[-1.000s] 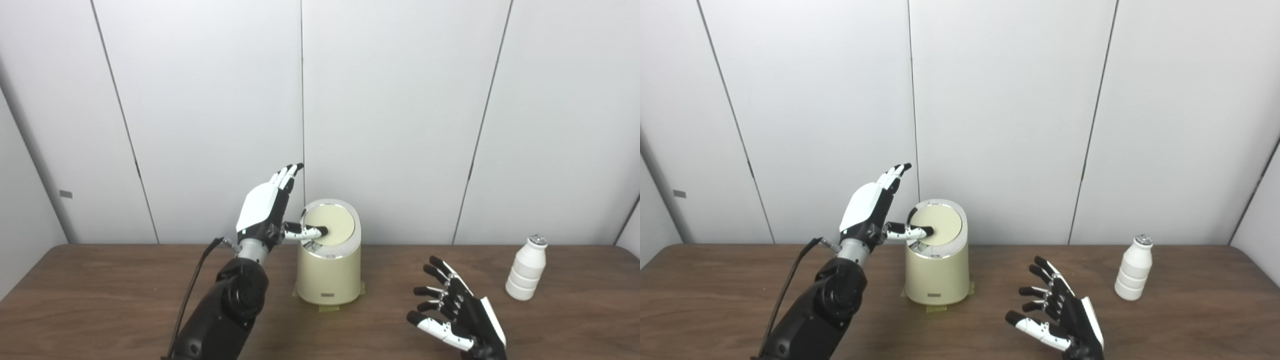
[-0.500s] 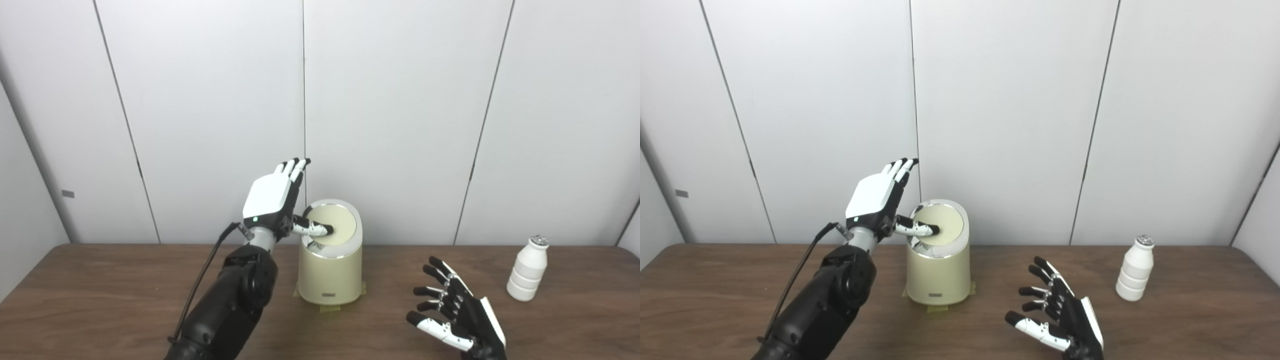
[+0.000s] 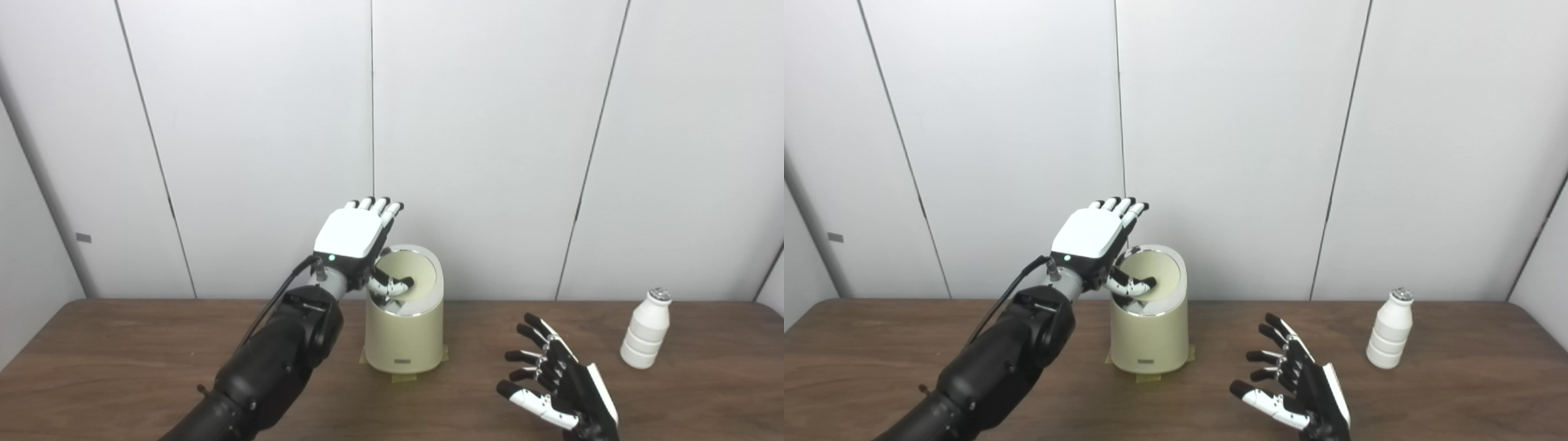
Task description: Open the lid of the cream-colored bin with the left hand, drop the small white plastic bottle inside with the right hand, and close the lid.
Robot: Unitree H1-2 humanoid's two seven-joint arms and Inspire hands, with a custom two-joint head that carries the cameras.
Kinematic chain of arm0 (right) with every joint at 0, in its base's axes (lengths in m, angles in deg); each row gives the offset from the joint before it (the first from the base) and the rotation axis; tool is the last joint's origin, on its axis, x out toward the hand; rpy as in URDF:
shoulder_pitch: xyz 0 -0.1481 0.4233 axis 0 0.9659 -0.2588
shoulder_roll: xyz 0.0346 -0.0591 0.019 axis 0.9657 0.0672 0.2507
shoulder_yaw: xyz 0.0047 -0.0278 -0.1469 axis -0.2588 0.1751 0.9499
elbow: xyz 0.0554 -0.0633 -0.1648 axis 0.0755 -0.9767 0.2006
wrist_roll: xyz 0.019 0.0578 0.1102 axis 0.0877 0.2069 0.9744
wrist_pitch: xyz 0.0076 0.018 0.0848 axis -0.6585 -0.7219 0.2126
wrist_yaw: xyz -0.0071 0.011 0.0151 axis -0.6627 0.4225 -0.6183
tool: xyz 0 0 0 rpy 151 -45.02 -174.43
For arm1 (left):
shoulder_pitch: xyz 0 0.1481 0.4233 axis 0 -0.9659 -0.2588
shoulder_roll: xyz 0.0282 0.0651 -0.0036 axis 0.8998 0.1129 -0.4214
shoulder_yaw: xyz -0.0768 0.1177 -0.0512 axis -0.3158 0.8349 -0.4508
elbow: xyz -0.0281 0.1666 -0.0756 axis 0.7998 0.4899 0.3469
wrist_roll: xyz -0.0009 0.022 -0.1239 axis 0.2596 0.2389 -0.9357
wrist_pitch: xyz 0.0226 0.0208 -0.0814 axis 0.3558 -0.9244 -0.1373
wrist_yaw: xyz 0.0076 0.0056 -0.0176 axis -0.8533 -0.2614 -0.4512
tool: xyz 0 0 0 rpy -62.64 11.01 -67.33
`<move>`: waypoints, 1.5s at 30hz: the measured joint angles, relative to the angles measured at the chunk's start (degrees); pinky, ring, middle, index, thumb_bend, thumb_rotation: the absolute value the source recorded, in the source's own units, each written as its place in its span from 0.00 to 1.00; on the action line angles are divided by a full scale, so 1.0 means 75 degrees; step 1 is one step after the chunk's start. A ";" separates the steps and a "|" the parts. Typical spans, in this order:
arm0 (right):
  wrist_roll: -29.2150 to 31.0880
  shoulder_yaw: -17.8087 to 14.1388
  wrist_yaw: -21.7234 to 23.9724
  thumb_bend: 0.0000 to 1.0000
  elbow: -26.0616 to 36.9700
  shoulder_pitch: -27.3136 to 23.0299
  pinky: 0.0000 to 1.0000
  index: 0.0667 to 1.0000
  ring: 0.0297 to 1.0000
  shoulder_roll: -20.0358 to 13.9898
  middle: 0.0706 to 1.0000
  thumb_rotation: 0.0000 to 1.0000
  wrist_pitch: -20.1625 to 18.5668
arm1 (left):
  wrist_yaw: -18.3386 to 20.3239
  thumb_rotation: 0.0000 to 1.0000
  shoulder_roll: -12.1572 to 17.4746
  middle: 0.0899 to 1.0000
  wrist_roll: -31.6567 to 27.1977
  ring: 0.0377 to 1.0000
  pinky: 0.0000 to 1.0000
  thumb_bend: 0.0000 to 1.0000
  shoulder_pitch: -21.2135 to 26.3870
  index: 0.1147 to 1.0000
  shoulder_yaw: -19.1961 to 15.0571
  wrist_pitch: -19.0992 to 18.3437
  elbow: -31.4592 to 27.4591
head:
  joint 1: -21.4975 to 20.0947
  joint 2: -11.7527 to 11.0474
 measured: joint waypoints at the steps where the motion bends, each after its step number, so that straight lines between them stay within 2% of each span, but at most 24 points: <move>1: -0.0005 0.0000 0.0000 0.84 0.0000 0.0000 0.55 0.87 0.68 0.0000 0.85 0.30 -0.0002 | -0.0152 0.18 -0.0065 1.00 -0.0134 0.99 0.90 0.93 -0.0090 1.00 -0.0198 0.0025 -0.0050 | 0.0000 0.0000; 3: -0.0037 0.0001 -0.0002 0.83 0.0001 0.0001 0.55 0.87 0.68 -0.0002 0.85 0.30 -0.0008 | -0.0421 0.20 -0.0235 0.99 -0.0437 0.97 0.86 0.89 -0.0263 1.00 -0.0584 0.0079 -0.0099 | 0.0000 0.0000; 4: -0.0057 0.0011 -0.0002 0.83 0.0011 0.0001 0.54 0.87 0.67 0.0001 0.85 0.30 -0.0012 | -0.0504 0.21 -0.0346 0.97 -0.0647 0.93 0.77 0.86 -0.0370 0.98 -0.0885 0.0155 -0.0146 | 0.0000 0.0000; 6: -0.0063 0.0019 -0.0001 0.83 0.0078 0.0018 0.54 0.87 0.67 0.0001 0.85 0.30 -0.0018 | -0.0727 0.22 -0.0499 0.95 -0.1104 0.90 0.71 0.84 -0.0506 0.97 -0.1358 0.0249 -0.0287 | 0.0000 0.0000; 8: -0.0056 0.0018 -0.0001 0.83 0.0153 0.0027 0.55 0.87 0.67 0.0001 0.85 0.30 -0.0036 | -0.0874 0.22 -0.0562 0.93 -0.1519 0.86 0.66 0.77 -0.0547 0.95 -0.1759 0.0463 -0.0375 | 0.0000 0.0000; 10: -0.0055 0.0018 -0.0001 0.84 0.0148 0.0025 0.55 0.86 0.67 0.0002 0.85 0.31 -0.0044 | -0.1088 0.24 -0.0651 0.89 -0.1993 0.83 0.65 0.73 -0.0545 0.92 -0.2273 0.0628 -0.0463 | 0.0023 -0.0012; 13: -0.0064 0.0019 -0.0001 0.83 0.0149 0.0031 0.55 0.86 0.67 0.0005 0.85 0.32 -0.0061 | -0.1444 0.23 -0.0714 0.84 -0.2645 0.79 0.63 0.72 -0.0546 0.90 -0.2963 0.0867 -0.0683 | 0.0035 -0.0023; 15: -0.0081 0.0023 -0.0001 0.83 0.0151 0.0031 0.55 0.87 0.68 0.0006 0.85 0.32 -0.0079 | -0.1595 0.22 -0.0750 0.83 -0.2990 0.78 0.63 0.70 -0.0571 0.88 -0.3234 0.1020 -0.0746 | 0.0035 -0.0023; 18: -0.0086 0.0024 -0.0001 0.83 0.0149 0.0031 0.54 0.87 0.67 0.0007 0.85 0.32 -0.0115 | -0.1588 0.22 -0.0879 0.81 -0.3661 0.78 0.64 0.69 -0.0708 0.85 -0.3638 0.1130 -0.1015 | 0.0035 -0.0023; 20: -0.0089 0.0031 -0.0002 0.84 0.0146 0.0028 0.54 0.87 0.66 0.0020 0.84 0.33 -0.0109 | -0.1504 0.22 -0.1046 0.80 -0.4364 0.78 0.66 0.68 -0.0979 0.82 -0.3998 0.1046 -0.1558 | 0.0035 -0.0023; 22: -0.0091 0.0019 -0.0004 0.83 0.0133 0.0032 0.54 0.86 0.66 0.0008 0.84 0.32 -0.0109 | -0.1318 0.20 -0.1222 0.80 -0.4963 0.77 0.62 0.68 -0.1290 0.80 -0.4255 0.0929 -0.2087 | 0.0035 -0.0012; 25: -0.0085 0.0024 -0.0001 0.83 0.0125 0.0024 0.55 0.86 0.67 0.0012 0.85 0.32 -0.0108 | -0.0802 0.22 -0.1244 0.80 -0.5649 0.78 0.63 0.70 -0.1723 0.80 -0.4339 0.0598 -0.2524 | 0.0058 -0.0035; 28: -0.0084 0.0015 -0.0002 0.83 0.0109 0.0028 0.56 0.86 0.68 0.0006 0.84 0.32 -0.0108 | -0.0301 0.22 -0.1104 0.80 -0.6230 0.78 0.65 0.72 -0.2358 0.82 -0.4367 0.0488 -0.2965 | 0.0059 -0.0047; 32: -0.0086 0.0020 -0.0001 0.82 0.0107 0.0027 0.54 0.87 0.67 0.0006 0.85 0.32 -0.0107 | -0.0047 0.23 -0.1062 0.81 -0.6816 0.78 0.66 0.76 -0.3007 0.83 -0.4586 0.0517 -0.3157 | 0.0070 -0.0035; 37: -0.0092 0.0019 -0.0001 0.82 0.0103 0.0026 0.54 0.87 0.67 0.0004 0.85 0.31 -0.0108 | -0.0031 0.28 -0.1065 0.78 -0.7036 0.73 0.59 0.82 -0.3713 0.82 -0.4629 0.1224 -0.3228 | 0.0152 -0.0035; 41: -0.0091 0.0015 -0.0002 0.84 0.0102 0.0026 0.53 0.87 0.66 -0.0002 0.85 0.32 -0.0112 | -0.0013 0.26 -0.1089 0.77 -0.7036 0.72 0.60 0.78 -0.4235 0.84 -0.4487 0.1879 -0.3228 | 0.0152 -0.0035; 45: -0.0005 -0.0033 -0.0002 0.84 0.0101 0.0026 0.56 0.87 0.67 0.0001 0.85 0.30 -0.0134 | -0.0061 0.23 -0.1161 0.76 -0.7040 0.69 0.56 0.76 -0.4761 0.84 -0.4479 0.2229 -0.3211 | 0.0082 -0.0082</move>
